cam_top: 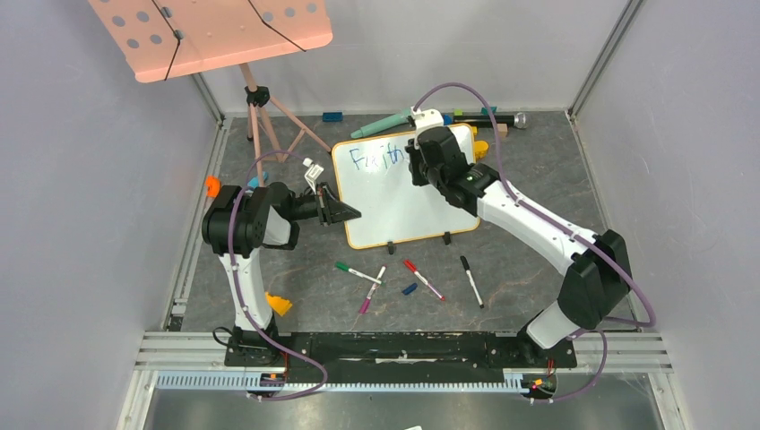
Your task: Write a sentence on the whiteboard
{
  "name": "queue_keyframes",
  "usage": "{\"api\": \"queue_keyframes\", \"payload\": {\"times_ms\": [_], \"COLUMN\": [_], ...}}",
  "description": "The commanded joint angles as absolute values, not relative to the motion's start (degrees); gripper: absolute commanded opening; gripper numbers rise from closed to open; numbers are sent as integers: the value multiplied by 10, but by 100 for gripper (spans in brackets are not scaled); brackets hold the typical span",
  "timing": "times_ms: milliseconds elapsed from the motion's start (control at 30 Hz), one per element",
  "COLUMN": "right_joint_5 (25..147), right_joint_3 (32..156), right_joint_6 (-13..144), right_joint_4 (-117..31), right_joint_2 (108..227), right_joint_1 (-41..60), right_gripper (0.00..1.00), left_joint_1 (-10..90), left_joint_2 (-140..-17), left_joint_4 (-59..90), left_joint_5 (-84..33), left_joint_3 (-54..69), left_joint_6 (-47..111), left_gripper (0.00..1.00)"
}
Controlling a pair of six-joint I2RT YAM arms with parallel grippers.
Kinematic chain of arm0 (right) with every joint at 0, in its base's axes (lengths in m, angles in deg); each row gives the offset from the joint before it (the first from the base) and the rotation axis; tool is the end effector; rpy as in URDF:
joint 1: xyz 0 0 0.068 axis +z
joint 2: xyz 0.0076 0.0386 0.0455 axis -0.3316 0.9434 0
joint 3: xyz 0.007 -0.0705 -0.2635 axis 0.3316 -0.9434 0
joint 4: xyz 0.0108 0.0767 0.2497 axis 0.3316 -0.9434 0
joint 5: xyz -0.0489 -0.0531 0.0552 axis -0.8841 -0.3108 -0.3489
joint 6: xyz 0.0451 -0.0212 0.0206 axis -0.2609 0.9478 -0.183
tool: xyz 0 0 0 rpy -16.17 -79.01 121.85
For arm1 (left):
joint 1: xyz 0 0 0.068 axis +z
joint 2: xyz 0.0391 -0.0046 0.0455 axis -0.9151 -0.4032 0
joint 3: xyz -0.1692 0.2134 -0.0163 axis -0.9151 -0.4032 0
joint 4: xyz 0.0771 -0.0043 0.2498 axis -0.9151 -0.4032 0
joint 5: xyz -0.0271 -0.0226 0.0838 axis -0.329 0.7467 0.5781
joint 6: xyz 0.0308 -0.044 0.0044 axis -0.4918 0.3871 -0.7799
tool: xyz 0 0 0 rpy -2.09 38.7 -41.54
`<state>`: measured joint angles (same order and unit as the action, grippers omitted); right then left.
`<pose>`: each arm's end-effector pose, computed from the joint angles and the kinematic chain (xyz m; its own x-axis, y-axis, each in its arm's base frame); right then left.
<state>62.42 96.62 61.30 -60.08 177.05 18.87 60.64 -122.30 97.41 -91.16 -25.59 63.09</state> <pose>0.2960 0.2204 0.3297 -0.4635 -0.1319 -0.8762 -0.3203 0.9469 0.0270 0.3288 -0.0665 0.1209 -0.6179 -0.1283 -0.7757 0.7656 0.1265 -0.6307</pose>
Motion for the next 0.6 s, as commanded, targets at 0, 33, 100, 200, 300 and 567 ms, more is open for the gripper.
{"api": "queue_keyframes", "payload": {"times_ms": [0, 33, 100, 200, 300, 567], "right_joint_5": [632, 632, 628, 636, 639, 619], "right_joint_3": [929, 927, 930, 956, 990, 1021], "right_joint_6": [602, 601, 602, 608, 617, 627], "right_joint_4": [-589, -589, -589, -594, -606, -616], "right_joint_2": [1748, 1746, 1744, 1742, 1739, 1728], "right_joint_1": [181, 181, 181, 181, 180, 175], "right_gripper": [0, 0, 0, 0, 0, 0], "left_joint_1": [601, 602, 601, 602, 602, 602], "left_joint_2": [-1212, -1213, -1213, -1212, -1213, -1213], "left_joint_4": [1028, 1028, 1028, 1028, 1028, 1028], "left_joint_5": [-949, -949, -949, -949, -949, -949], "left_joint_3": [-254, -254, -254, -254, -254, -255], "left_joint_6": [569, 569, 569, 569, 569, 569], "left_gripper": [2, 2, 2, 2, 2, 2]}}
